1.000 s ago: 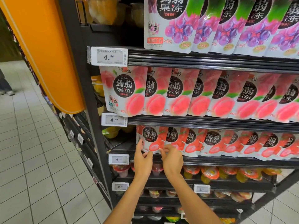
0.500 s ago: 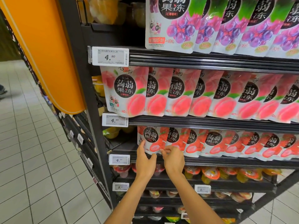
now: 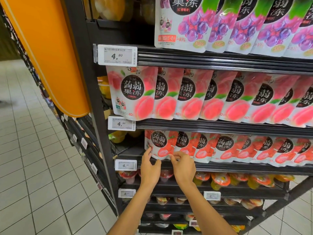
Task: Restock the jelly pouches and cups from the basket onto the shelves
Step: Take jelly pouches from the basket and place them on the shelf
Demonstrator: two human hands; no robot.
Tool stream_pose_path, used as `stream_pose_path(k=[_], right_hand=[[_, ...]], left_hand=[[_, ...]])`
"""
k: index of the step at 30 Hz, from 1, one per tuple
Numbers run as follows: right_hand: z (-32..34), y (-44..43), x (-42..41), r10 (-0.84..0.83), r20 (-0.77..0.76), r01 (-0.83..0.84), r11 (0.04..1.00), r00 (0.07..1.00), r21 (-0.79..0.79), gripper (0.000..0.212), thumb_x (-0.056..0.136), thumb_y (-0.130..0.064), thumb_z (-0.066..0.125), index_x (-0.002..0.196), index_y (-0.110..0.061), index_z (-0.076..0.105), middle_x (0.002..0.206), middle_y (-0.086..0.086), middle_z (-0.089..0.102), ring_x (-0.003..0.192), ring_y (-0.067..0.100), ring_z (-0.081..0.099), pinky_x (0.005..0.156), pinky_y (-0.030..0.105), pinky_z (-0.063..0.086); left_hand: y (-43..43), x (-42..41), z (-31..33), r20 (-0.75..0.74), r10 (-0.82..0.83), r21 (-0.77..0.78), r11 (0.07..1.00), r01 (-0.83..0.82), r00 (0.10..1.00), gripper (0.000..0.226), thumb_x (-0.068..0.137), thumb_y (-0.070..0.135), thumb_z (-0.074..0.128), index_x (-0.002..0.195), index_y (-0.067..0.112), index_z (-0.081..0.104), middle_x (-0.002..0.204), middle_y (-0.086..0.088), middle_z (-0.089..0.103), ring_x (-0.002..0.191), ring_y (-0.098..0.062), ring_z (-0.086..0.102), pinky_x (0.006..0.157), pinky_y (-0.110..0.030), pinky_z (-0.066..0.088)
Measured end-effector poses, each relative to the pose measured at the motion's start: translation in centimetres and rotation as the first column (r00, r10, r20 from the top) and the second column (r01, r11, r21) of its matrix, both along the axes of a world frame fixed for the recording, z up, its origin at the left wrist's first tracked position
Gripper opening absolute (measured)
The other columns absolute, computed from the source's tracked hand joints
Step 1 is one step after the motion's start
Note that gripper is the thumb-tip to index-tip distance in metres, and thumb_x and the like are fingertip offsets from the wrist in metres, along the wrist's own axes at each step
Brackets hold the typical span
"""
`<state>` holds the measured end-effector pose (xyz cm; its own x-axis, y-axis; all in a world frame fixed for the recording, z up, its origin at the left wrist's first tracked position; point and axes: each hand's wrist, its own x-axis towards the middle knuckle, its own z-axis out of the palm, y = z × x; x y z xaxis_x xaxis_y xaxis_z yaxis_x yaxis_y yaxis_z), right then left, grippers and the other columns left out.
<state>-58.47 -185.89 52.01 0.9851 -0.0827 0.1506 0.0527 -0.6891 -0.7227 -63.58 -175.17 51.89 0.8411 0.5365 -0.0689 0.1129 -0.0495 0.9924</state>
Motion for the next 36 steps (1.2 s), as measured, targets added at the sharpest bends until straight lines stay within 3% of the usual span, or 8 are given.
stream_pose_path(k=[7,11,16,20,27,32,36], right_hand=[[-0.2,-0.3,-0.3,-0.025,0.046,0.025,1.000,0.999,-0.001,0.020,0.089,-0.046,0.065,0.092,-0.029,0.072,0.086,-0.012,0.075,0.080,0.010,0.069,0.065,0.027,0.052],[-0.9,-0.8,-0.8,-0.061,0.061,0.062,0.998,0.996,-0.006,0.019,0.089,-0.048,0.063,0.091,-0.031,0.073,0.083,-0.014,0.074,0.077,0.011,0.068,0.061,0.026,0.050],[-2.7,-2.2,-2.4,-0.092,0.039,0.093,0.996,0.995,-0.016,0.016,0.090,-0.044,0.063,0.091,-0.030,0.072,0.079,-0.012,0.075,0.075,0.012,0.069,0.057,0.025,0.045],[-5.2,-5.0,-4.8,-0.062,-0.043,0.061,0.998,0.997,-0.018,0.022,0.091,-0.044,0.063,0.096,-0.026,0.073,0.085,-0.008,0.075,0.077,0.012,0.069,0.063,0.031,0.054],[-7.3,-11.5,-5.3,-0.029,-0.128,0.031,0.999,0.991,0.013,0.020,0.096,-0.041,0.057,0.102,-0.027,0.070,0.083,-0.009,0.073,0.072,0.013,0.066,0.060,0.034,0.053],[-6.0,-16.8,-2.4,-0.026,-0.031,0.028,0.996,0.999,0.087,0.023,0.097,-0.038,0.056,0.108,-0.022,0.068,0.070,-0.013,0.067,0.063,0.008,0.064,0.055,0.034,0.053],[-3.2,-17.9,1.5,0.028,-0.020,-0.025,0.988,0.999,0.150,0.022,0.097,-0.036,0.056,0.114,-0.025,0.066,0.078,-0.009,0.072,0.070,0.014,0.067,0.065,0.035,0.054]], left_hand=[[0.0,-0.4,-0.3,0.020,0.069,-0.059,0.996,-0.068,0.997,0.043,0.090,0.004,0.059,0.125,0.028,0.050,0.129,0.002,0.057,0.114,-0.007,0.055,0.097,-0.036,0.051],[0.1,-0.7,-0.8,0.040,0.097,-0.067,0.993,-0.094,0.995,0.037,0.090,0.001,0.058,0.111,0.031,0.053,0.118,0.002,0.062,0.103,-0.013,0.062,0.091,-0.040,0.055],[-0.4,-1.7,-2.7,0.039,0.020,0.032,0.999,-0.021,0.999,0.026,0.091,0.000,0.056,0.107,0.020,0.061,0.108,0.001,0.067,0.100,-0.012,0.064,0.093,-0.041,0.054],[-2.2,-3.4,-5.0,-0.073,-0.028,0.009,1.000,0.029,0.997,0.027,0.091,0.000,0.055,0.092,0.027,0.062,0.102,0.000,0.069,0.097,-0.017,0.065,0.093,-0.043,0.053],[-7.4,-4.4,-6.1,-0.104,0.012,-0.060,0.998,-0.018,0.994,0.023,0.094,-0.001,0.052,0.095,0.019,0.064,0.097,0.002,0.068,0.099,-0.027,0.065,0.091,-0.043,0.053],[-12.4,-1.7,-5.3,-0.049,-0.081,0.056,0.995,0.084,0.995,0.033,0.095,0.001,0.051,0.118,0.022,0.064,0.123,0.005,0.064,0.105,-0.015,0.062,0.095,-0.036,0.052],[-16.3,1.2,-4.7,-0.079,-0.176,0.112,0.977,0.184,0.981,0.049,0.095,0.010,0.054,0.134,0.039,0.052,0.116,0.009,0.064,0.063,0.000,0.056,0.059,-0.009,0.047]])
